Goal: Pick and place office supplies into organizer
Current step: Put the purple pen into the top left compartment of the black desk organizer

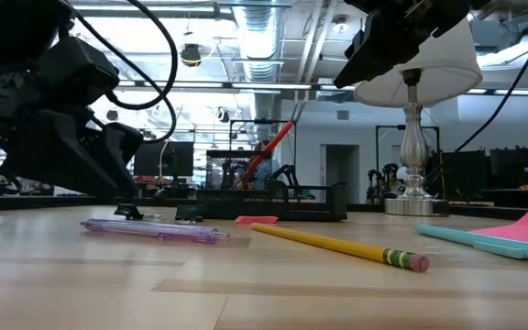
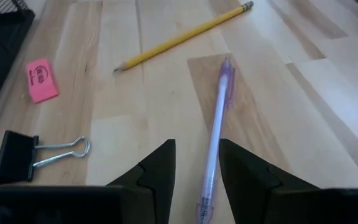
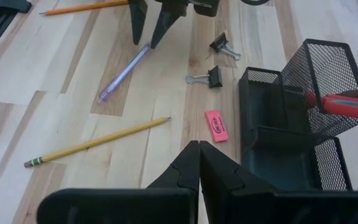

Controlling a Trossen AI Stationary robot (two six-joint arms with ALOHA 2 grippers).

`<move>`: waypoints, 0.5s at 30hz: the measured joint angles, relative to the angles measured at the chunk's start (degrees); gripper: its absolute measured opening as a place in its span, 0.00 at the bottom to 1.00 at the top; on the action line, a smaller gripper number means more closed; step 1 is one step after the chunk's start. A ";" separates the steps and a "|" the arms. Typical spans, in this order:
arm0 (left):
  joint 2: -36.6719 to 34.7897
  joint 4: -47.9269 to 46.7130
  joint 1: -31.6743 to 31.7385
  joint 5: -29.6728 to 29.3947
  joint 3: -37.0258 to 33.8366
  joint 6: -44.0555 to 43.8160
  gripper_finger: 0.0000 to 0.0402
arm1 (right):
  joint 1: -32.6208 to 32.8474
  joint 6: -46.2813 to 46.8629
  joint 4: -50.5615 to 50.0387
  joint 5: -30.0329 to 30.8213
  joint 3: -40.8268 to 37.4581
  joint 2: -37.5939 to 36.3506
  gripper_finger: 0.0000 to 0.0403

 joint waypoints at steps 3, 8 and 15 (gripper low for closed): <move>0.01 0.14 -0.02 0.45 0.00 0.90 0.29 | 0.00 0.00 0.02 0.00 0.00 -0.02 0.00; 4.99 4.80 -0.02 0.80 0.02 1.63 0.29 | 0.00 0.00 0.07 0.00 0.00 -0.02 0.00; 17.57 20.25 -0.02 1.37 0.06 2.51 0.29 | 0.00 0.00 0.07 0.00 0.00 -0.02 0.00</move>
